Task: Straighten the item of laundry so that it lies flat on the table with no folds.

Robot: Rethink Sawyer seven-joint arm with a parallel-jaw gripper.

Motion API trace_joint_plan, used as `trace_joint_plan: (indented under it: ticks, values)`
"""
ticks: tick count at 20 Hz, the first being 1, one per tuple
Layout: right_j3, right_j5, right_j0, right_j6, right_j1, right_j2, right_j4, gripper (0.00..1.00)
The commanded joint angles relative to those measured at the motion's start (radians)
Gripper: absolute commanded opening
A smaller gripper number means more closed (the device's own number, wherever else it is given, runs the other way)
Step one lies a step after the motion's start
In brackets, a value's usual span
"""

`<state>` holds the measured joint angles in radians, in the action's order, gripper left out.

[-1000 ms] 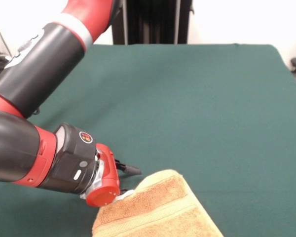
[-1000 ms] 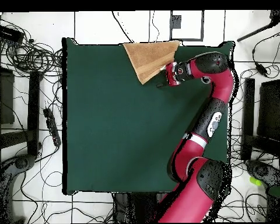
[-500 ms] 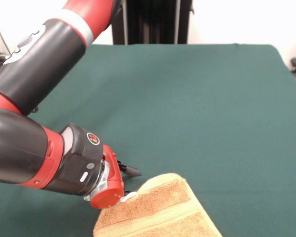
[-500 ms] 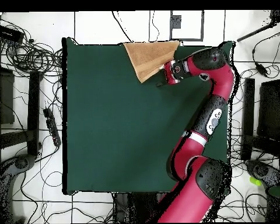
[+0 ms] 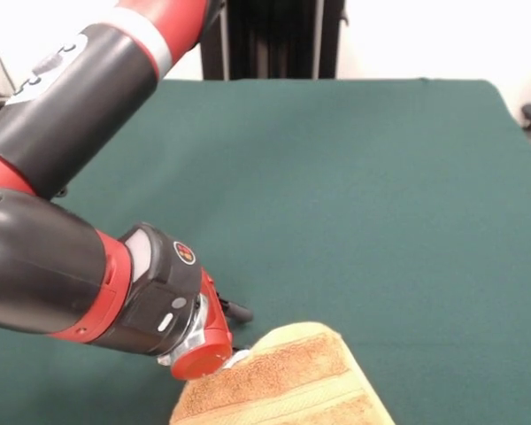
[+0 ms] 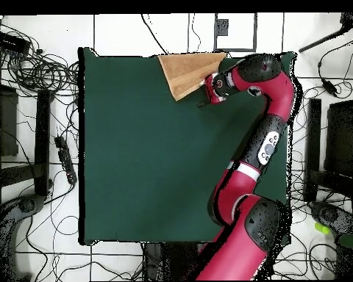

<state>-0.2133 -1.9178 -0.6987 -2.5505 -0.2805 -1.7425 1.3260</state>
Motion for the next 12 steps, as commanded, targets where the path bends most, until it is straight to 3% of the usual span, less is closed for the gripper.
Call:
trace_joint_plan:
  ticks: [1,8,12]
  values:
    - [0.036,0.336,0.077,-0.044,0.037,0.021,0.092,1.00]
    - [0.012,0.239,0.109,-0.024,0.116,0.071,0.125,1.00]
    - [-0.035,0.185,0.120,-0.079,0.174,0.138,0.068,1.00]
